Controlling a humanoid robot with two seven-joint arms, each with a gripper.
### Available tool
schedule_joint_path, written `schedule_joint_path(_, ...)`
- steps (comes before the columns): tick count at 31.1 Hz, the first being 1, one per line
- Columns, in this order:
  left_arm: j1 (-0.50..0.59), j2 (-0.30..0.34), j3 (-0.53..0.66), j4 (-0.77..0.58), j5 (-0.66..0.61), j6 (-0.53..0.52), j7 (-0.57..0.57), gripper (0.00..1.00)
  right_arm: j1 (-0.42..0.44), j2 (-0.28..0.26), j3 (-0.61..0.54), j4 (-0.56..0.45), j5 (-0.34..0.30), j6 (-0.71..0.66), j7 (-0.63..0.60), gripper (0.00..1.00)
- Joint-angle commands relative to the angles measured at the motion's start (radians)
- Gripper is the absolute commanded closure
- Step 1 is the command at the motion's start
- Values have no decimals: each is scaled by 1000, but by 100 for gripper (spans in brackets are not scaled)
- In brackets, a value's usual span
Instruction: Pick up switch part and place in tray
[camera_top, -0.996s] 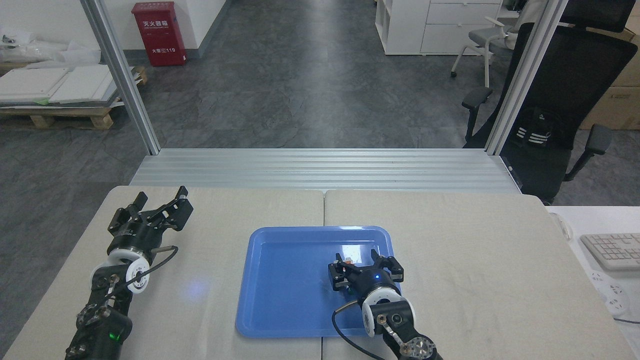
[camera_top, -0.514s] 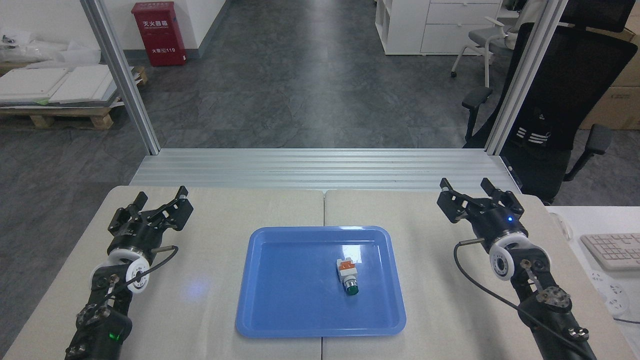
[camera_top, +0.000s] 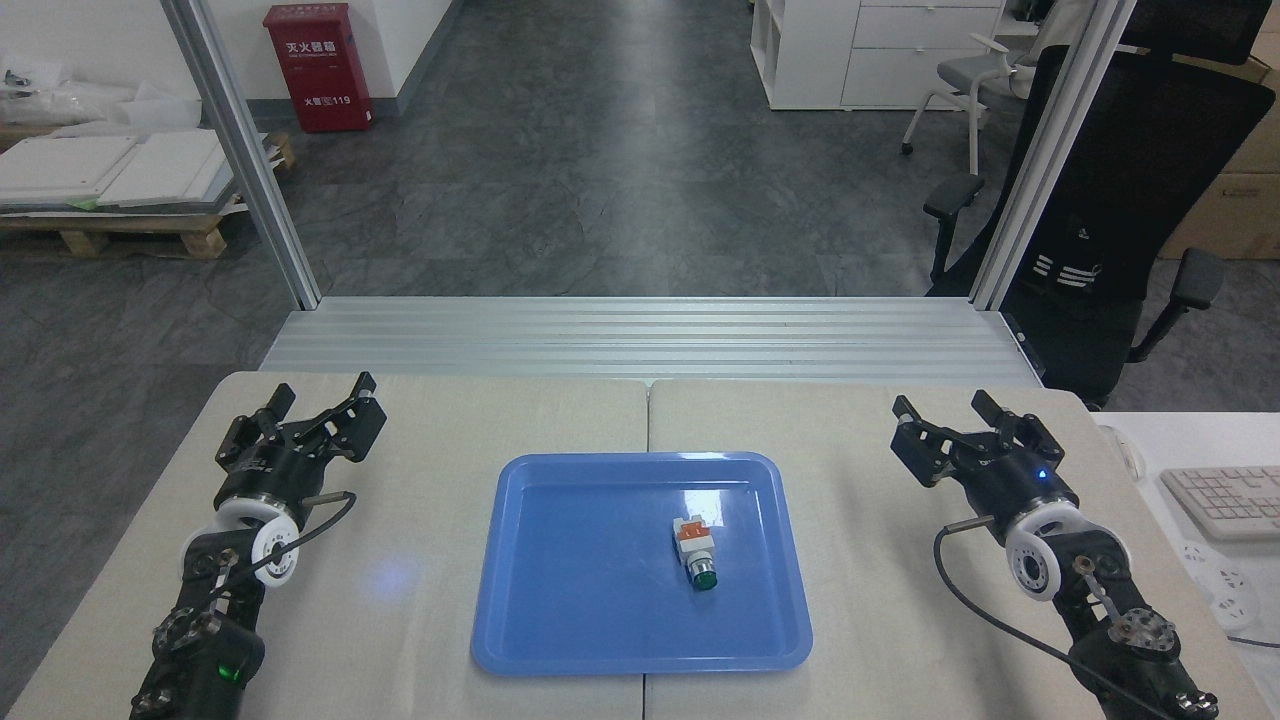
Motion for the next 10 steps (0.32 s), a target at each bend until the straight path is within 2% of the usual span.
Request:
schedule_joint_path(1, 0, 0, 0, 0, 0, 0, 0, 0, -3, 3, 43, -21, 25, 108, 10, 2)
schedule_joint_path(5, 0, 0, 0, 0, 0, 0, 0, 0, 0, 31, 36, -44, 22, 147, 2, 1)
schedule_joint_path(10, 0, 0, -1, 0, 0, 0, 0, 0, 5, 35, 26, -70, 14, 135, -4, 1)
